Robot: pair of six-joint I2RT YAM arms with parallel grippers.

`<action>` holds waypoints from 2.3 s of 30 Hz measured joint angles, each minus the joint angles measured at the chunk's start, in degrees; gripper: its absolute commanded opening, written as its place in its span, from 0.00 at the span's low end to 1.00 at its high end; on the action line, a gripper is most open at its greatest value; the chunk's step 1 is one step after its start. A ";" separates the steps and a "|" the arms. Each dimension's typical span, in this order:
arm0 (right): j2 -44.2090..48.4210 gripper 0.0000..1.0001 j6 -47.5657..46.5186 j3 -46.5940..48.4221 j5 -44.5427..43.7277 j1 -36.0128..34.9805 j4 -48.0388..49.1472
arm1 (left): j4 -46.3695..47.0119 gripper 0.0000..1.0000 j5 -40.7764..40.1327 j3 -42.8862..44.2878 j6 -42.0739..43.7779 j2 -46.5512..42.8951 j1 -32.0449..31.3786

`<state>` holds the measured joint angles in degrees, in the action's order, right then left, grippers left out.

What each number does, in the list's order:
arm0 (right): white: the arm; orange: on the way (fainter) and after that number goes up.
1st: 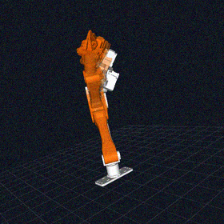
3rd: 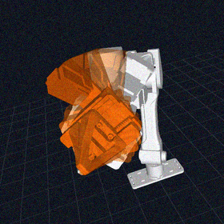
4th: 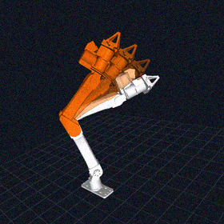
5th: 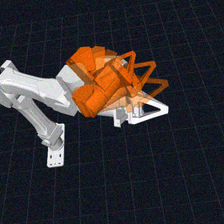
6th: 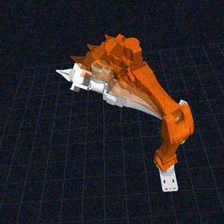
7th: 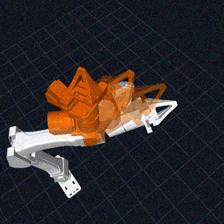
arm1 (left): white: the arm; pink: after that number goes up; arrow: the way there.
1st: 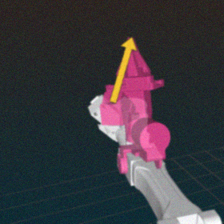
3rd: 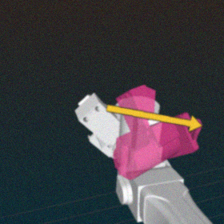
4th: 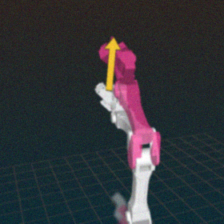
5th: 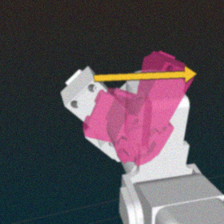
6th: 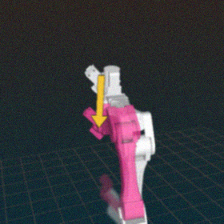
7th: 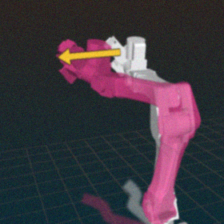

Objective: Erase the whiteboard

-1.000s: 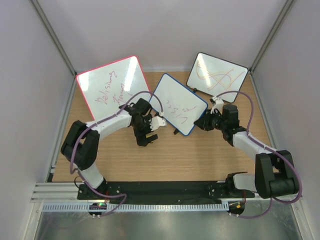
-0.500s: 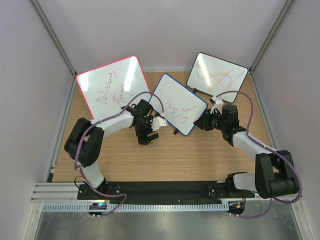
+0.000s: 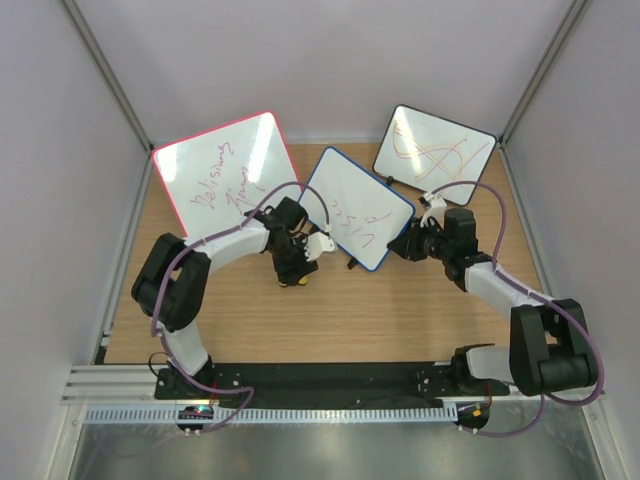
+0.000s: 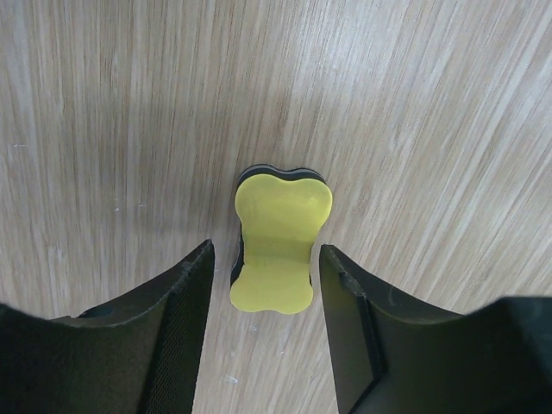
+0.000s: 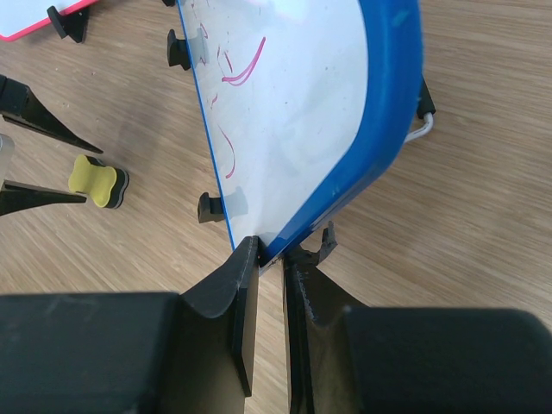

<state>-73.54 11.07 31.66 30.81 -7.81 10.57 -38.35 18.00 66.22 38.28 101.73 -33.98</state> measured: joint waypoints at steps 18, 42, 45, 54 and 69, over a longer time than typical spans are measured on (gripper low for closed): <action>0.00 0.01 0.00 0.00 -0.07 -0.02 -0.02 | -0.57 0.38 0.02 -0.02 1.16 1.36 0.00; 0.00 0.01 -0.02 0.02 -0.24 -0.22 0.00 | 5.42 0.00 0.59 1.03 -12.68 -7.41 2.62; 0.00 0.01 -0.07 0.09 -0.31 -0.39 0.00 | 11.15 0.00 -1.05 3.58 -17.40 -6.84 2.73; 0.00 0.01 -0.42 0.28 -0.55 -0.70 -0.13 | 26.03 0.00 -8.37 13.53 -26.60 2.86 2.60; -0.37 0.01 -0.17 0.66 -1.86 -0.70 -1.42 | 31.45 0.00 -14.53 15.34 -28.89 10.78 -6.95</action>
<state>-73.91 10.90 32.32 28.95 -8.51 9.15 -6.90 3.46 81.56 9.39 112.51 -40.93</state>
